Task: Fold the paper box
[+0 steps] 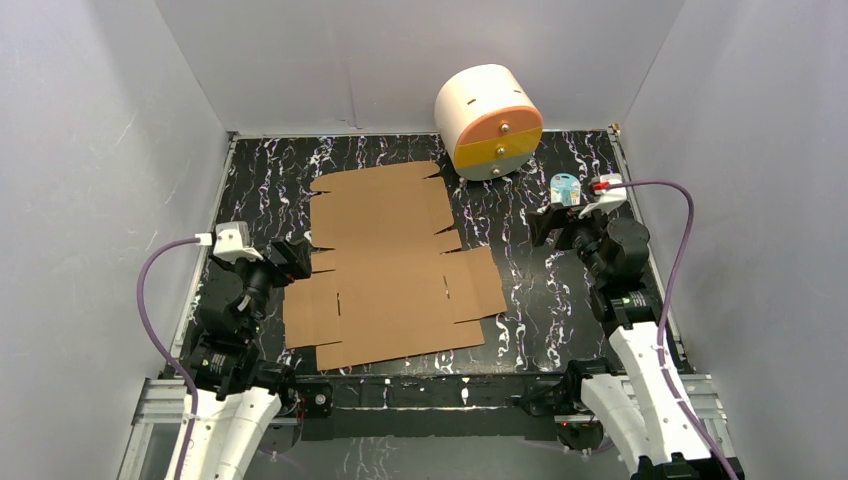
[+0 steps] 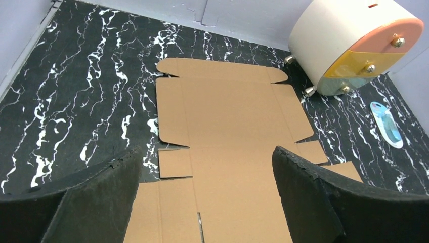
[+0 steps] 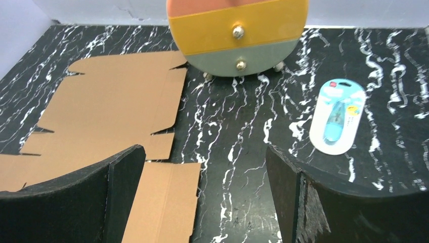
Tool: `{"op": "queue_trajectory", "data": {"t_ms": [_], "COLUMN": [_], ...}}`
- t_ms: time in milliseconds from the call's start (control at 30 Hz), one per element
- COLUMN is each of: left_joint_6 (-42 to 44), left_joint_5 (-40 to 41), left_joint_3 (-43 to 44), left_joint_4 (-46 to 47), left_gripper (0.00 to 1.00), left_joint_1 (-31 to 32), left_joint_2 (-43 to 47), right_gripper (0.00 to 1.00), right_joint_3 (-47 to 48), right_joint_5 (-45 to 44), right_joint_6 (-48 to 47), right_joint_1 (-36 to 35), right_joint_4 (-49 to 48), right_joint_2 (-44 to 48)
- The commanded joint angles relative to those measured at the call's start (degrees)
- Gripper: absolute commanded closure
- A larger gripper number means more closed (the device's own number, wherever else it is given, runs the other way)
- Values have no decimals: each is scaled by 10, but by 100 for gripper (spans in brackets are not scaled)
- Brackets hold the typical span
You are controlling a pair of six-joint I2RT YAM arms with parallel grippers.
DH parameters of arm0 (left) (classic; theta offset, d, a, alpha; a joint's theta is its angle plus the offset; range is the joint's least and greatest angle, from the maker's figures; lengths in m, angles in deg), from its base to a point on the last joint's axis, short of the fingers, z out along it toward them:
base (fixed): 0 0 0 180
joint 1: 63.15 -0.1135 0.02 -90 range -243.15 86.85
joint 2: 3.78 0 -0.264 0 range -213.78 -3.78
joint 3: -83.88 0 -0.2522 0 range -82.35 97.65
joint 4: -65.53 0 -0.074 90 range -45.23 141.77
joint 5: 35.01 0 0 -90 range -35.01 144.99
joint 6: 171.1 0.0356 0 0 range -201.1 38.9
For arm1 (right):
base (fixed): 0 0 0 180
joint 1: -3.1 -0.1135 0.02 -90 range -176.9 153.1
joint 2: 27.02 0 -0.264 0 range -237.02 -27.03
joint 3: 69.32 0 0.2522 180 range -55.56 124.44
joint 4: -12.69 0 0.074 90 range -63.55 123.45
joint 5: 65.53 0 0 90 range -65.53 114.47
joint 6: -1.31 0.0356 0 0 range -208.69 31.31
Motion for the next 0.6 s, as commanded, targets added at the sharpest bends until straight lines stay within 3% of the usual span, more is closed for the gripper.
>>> {"op": "queue_trajectory", "data": {"t_ms": [0,300,567], "left_joint_6": [-46,-156,-258], "left_joint_5": [26,-16,-9], "left_joint_3": [-2,-14,-48], "left_joint_4": [-7,-30,-34], "left_gripper": [4,4,4], "left_joint_1": [2,2,2], "left_joint_2": [-13,-116,-168], "right_gripper": [2,2,17], "right_joint_3": [3,-18,0], "right_joint_5": [38,183,288], "right_joint_6": [22,39,76], "right_joint_1": [-3,-3,-3], "right_joint_4": [13,23,-75], "right_joint_2": [-37,-183,-380]}}
